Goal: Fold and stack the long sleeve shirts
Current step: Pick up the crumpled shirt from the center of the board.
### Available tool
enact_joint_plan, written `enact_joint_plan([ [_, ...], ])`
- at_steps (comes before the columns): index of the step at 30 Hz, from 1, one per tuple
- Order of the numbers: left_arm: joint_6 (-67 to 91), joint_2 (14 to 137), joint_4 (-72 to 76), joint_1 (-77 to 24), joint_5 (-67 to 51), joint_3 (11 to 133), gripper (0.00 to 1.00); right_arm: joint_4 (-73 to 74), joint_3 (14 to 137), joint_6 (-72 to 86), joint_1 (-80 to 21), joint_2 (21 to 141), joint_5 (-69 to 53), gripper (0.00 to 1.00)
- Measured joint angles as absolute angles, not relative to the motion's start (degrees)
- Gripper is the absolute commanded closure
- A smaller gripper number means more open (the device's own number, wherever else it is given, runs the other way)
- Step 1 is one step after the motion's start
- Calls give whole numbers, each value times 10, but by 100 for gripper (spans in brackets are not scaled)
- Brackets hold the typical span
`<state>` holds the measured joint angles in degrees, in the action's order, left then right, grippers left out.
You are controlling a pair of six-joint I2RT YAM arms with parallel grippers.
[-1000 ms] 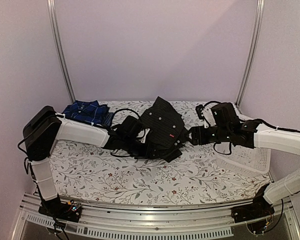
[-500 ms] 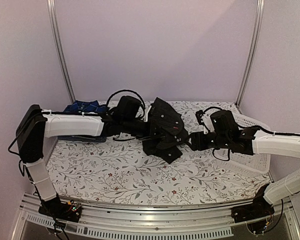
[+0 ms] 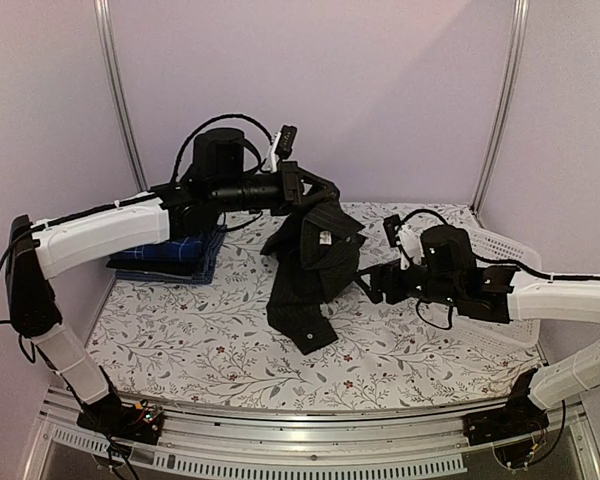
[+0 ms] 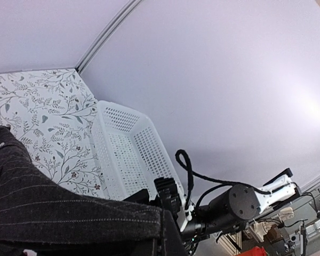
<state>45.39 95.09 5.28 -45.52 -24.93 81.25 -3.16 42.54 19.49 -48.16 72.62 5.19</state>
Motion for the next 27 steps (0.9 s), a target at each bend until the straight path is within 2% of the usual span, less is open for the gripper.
enact_joint_plan([
  [5,457,941,54,-455,-240,850,100,-60,415,179,-520,720,70,6],
  [9,456,941,53,-455,-233,877,100,-83,415,170,-533,726,95,3],
  [14,451,941,47,-455,-225,924,100,-120,419,172,-533,771,121,4],
  [16,446,941,47,-455,-221,945,100,-126,427,176,-534,795,126,8],
  [18,441,941,41,-455,-217,963,100,-131,440,181,-540,818,140,18],
  [20,432,941,33,-455,-213,978,100,-132,455,185,-548,832,158,35],
  [24,416,937,13,-455,-202,989,100,-114,485,201,-555,829,210,84],
  [26,406,929,-3,-453,-194,989,100,-85,508,213,-555,818,243,97],
  [27,402,926,-11,-453,-189,989,100,-70,520,214,-555,813,258,100],
])
